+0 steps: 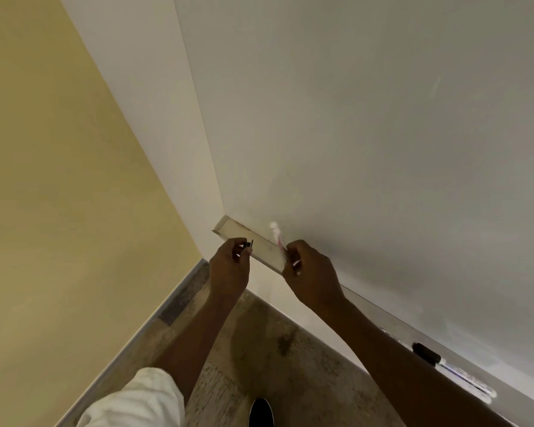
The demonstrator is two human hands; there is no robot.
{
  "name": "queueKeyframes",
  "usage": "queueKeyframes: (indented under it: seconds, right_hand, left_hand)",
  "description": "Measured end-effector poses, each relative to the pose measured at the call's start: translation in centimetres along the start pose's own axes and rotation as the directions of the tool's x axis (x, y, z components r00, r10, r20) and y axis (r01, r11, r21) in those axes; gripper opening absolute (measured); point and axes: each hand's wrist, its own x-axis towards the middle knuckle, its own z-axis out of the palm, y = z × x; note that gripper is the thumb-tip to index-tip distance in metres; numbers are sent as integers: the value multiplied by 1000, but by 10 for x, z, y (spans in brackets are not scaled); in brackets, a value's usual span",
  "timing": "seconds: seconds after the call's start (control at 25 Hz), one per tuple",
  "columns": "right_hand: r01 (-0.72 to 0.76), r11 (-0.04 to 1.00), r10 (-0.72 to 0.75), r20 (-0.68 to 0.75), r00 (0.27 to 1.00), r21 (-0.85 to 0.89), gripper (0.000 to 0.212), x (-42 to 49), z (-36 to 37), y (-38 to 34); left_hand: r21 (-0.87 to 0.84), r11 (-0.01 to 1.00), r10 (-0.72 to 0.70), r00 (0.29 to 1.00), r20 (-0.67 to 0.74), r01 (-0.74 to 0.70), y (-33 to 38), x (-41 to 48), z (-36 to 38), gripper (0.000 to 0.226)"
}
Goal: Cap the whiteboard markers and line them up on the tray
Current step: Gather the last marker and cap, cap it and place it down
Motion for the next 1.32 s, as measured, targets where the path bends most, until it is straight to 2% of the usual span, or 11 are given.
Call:
queueKeyframes:
  seconds: [0.16, 0.2, 0.32, 0.36, 0.44, 0.56, 0.8, 1.04, 1.16, 1.24, 1.32]
  right_hand:
    - [-165, 916, 185, -21, 983, 366, 17, -57, -49, 1]
    - [-197, 857, 233, -18, 972, 477, 14, -68, -60, 1]
    - [-219, 558, 337, 22, 941, 800, 9, -99, -95, -1]
    - [-199, 492, 339, 23, 940, 848, 9, -107, -104, -1]
    - [-166, 428, 326, 20, 945, 888, 13, -122, -119, 0]
    - [-132, 435, 309, -10, 951, 891, 18, -142, -135, 3]
    - [-106, 446, 332, -54, 942, 889, 21, -173, -161, 17]
    - [-135, 421, 295, 5, 955, 897, 17, -197, -176, 31]
    - [-181, 346, 266, 89, 960, 921, 30, -208, -186, 42]
    - [-192, 387, 234, 105, 966, 902, 33, -215, -193, 48]
    - [-181, 476, 195, 97, 976, 861, 32, -220, -197, 50]
  left_hand:
    - [-131, 991, -8, 991, 135, 26, 33, -46, -6, 13]
    - [-143, 990, 13, 984, 175, 12, 41, -57, -7, 14]
    - [-189, 982, 82, 953, 290, -27, 70, -90, -9, 14]
    - [-206, 978, 105, 940, 325, -38, 78, -99, -10, 14]
    - [-239, 969, 157, 906, 393, -64, 93, -115, -12, 15]
    - [-285, 953, 226, 874, 430, -106, 111, -135, -9, 14]
    - [-357, 930, 258, 855, 450, -93, 137, -159, -2, 15]
    - [-347, 910, 384, 780, 495, -227, 155, -179, 9, 17]
    - [-453, 890, 312, 795, 520, -52, 162, -186, 13, 20]
    - [-551, 828, 254, 809, 530, 101, 168, -190, 14, 21]
    - [-628, 743, 212, 808, 550, 232, 173, -195, 16, 20]
